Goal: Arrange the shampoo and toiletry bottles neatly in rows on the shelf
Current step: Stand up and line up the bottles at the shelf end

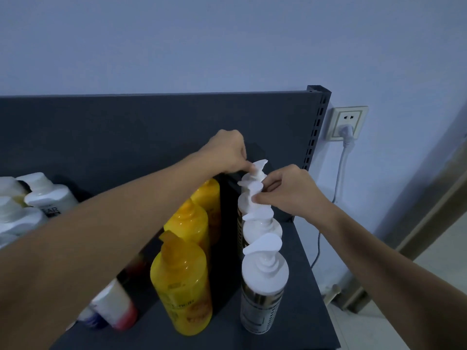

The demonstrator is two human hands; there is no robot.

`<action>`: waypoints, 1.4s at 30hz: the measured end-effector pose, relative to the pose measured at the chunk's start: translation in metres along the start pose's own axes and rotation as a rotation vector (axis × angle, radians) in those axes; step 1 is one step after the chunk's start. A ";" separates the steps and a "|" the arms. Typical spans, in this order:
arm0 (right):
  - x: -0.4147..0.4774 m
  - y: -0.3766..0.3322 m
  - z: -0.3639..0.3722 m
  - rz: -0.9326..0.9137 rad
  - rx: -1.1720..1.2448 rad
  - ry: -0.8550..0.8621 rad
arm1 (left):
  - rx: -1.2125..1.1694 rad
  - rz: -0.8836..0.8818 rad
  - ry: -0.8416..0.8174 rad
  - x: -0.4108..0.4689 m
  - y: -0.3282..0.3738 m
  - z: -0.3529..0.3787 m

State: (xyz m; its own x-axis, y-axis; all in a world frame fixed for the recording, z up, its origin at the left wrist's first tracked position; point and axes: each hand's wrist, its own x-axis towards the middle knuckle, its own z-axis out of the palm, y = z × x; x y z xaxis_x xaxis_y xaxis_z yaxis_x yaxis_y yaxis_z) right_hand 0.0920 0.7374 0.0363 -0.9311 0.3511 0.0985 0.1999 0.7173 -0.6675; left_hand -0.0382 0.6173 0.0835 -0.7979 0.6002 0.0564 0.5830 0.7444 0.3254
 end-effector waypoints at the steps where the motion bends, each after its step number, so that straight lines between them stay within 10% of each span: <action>1: -0.002 -0.003 -0.003 0.004 -0.002 -0.011 | 0.002 0.016 0.030 -0.007 -0.009 -0.009; 10: -0.028 -0.077 -0.020 -0.173 -0.138 0.020 | -0.004 0.130 0.097 -0.088 -0.093 -0.058; 19: -0.073 -0.136 0.037 -0.339 -0.454 -0.476 | 0.034 0.225 -0.096 -0.112 -0.113 -0.018; 42: -0.113 -0.137 0.082 -0.345 -0.619 -0.189 | -0.056 0.312 -0.030 -0.122 -0.098 -0.007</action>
State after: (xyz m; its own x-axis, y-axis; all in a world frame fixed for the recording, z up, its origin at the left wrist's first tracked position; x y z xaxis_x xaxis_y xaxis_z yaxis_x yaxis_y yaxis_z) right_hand 0.1446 0.5501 0.0563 -0.9978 -0.0262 0.0616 -0.0309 0.9966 -0.0762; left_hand 0.0011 0.4689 0.0516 -0.5763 0.8061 0.1344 0.7891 0.5061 0.3481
